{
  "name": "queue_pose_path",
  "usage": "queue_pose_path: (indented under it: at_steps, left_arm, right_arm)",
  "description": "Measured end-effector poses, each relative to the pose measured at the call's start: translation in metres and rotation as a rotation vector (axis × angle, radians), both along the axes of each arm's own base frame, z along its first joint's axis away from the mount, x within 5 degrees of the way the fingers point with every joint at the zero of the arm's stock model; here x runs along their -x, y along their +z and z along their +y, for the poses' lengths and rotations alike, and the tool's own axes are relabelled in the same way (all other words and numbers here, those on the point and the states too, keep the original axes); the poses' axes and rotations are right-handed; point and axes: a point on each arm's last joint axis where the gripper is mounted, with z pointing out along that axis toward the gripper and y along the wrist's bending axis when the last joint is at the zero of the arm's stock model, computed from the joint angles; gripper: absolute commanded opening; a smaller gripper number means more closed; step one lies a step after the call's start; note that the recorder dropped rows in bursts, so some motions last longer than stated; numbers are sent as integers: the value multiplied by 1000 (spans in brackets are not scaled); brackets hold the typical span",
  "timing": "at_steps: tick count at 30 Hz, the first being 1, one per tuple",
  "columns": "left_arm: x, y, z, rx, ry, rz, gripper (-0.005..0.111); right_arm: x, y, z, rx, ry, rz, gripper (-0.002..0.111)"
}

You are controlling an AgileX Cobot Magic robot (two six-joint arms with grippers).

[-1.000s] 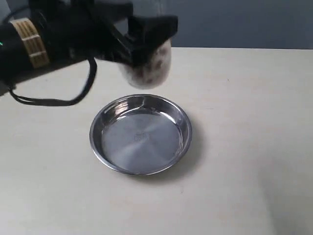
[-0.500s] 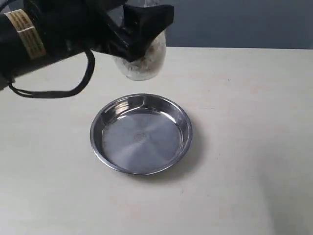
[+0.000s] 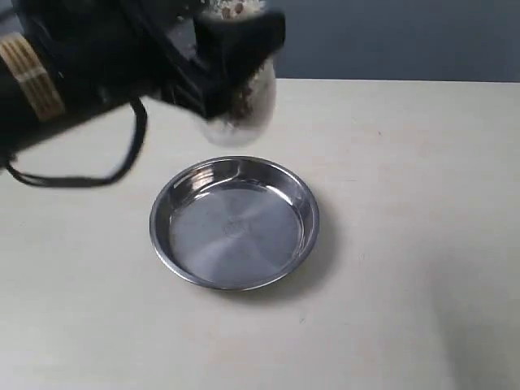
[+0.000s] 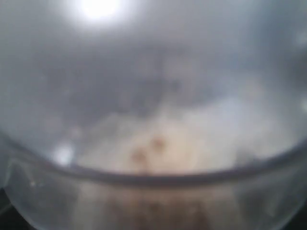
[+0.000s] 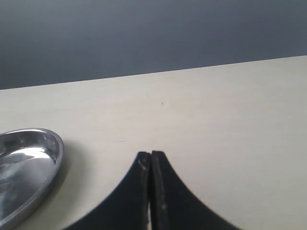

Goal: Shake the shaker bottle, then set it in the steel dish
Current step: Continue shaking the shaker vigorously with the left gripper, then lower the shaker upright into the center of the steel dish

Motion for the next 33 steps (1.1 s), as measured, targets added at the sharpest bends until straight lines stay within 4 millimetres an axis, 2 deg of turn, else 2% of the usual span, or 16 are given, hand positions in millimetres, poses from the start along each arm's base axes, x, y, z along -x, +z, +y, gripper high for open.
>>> queue_pose_path:
  at_steps: [4, 6, 9, 12, 16, 25, 33]
  left_arm:
    - [-10, -95, 0, -185, 0, 237, 0]
    - [-11, -118, -2, -212, -33, 238, 0]
    - [-19, -120, -9, -129, -50, 133, 0]
    - [-34, -122, -11, -33, 10, 79, 0]
    - [-42, -145, -12, -57, 51, 87, 0]
    - [-59, -184, -12, -67, 128, 82, 0]
    - [-61, -188, -14, -41, 131, 103, 0]
  right_arm:
    - [0, 0, 0, 0, 0, 2, -1]
    - [0, 0, 0, 0, 0, 2, -1]
    - [0, 0, 0, 0, 0, 2, -1]
    - [0, 0, 0, 0, 0, 2, -1]
    - [0, 0, 0, 0, 0, 2, -1]
    - [0, 0, 0, 0, 0, 2, -1]
    - [0, 0, 0, 0, 0, 2, -1]
